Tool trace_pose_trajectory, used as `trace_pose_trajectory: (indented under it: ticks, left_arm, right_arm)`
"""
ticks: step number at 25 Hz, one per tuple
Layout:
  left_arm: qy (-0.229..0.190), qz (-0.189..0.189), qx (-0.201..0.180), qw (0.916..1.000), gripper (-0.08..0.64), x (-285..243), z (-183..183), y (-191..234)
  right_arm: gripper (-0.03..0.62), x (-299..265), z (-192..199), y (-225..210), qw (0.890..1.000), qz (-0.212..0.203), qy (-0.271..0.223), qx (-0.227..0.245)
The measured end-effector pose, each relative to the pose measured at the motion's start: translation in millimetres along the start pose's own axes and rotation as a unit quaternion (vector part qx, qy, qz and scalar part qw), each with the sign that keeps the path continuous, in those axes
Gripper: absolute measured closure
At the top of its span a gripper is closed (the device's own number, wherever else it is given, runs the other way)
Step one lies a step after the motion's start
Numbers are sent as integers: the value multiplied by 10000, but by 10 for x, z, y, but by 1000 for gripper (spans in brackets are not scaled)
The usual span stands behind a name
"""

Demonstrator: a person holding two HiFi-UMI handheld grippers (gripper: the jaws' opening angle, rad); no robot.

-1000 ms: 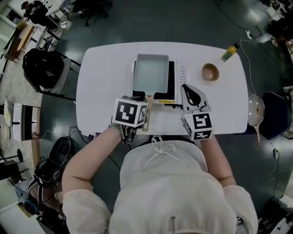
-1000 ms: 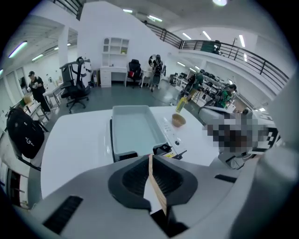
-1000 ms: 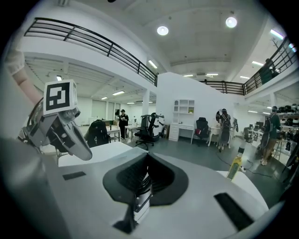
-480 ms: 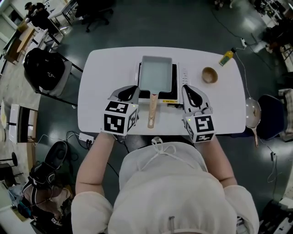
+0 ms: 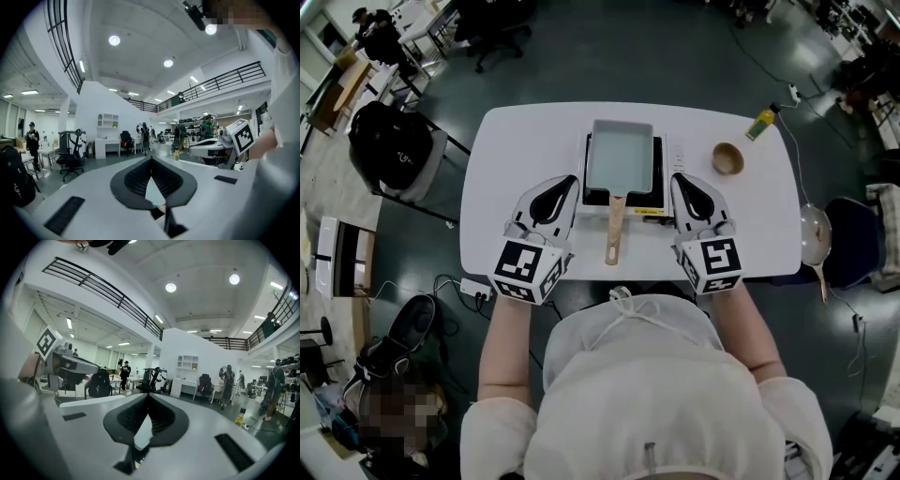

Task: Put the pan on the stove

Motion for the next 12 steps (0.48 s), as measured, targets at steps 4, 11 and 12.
trace_pose_trajectory:
  ticks: [4,11,12]
  left_arm:
    - [-341,118,-116,9993,539,27,-96,-92]
    - [-480,199,-135,9986,540,-25,-160,-141]
    - [-487,199,-146,9985,538,-37,-170,-145]
  right_arm:
    - [589,20,-50,31,9999,-87,-126,47]
    - [591,23,-23,-5,9997,-134,-177,37]
    - [591,23,-22,-15,9997,-134,-179,33]
Point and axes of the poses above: the fingertips, and each gripper's own axes: x backward along the fingers, y to its left, z out of its underside, the point moved 2 cm from there along x, backward along the fingers, and after that the axes turned 11 degrees about -x, right-handed, at the moved point
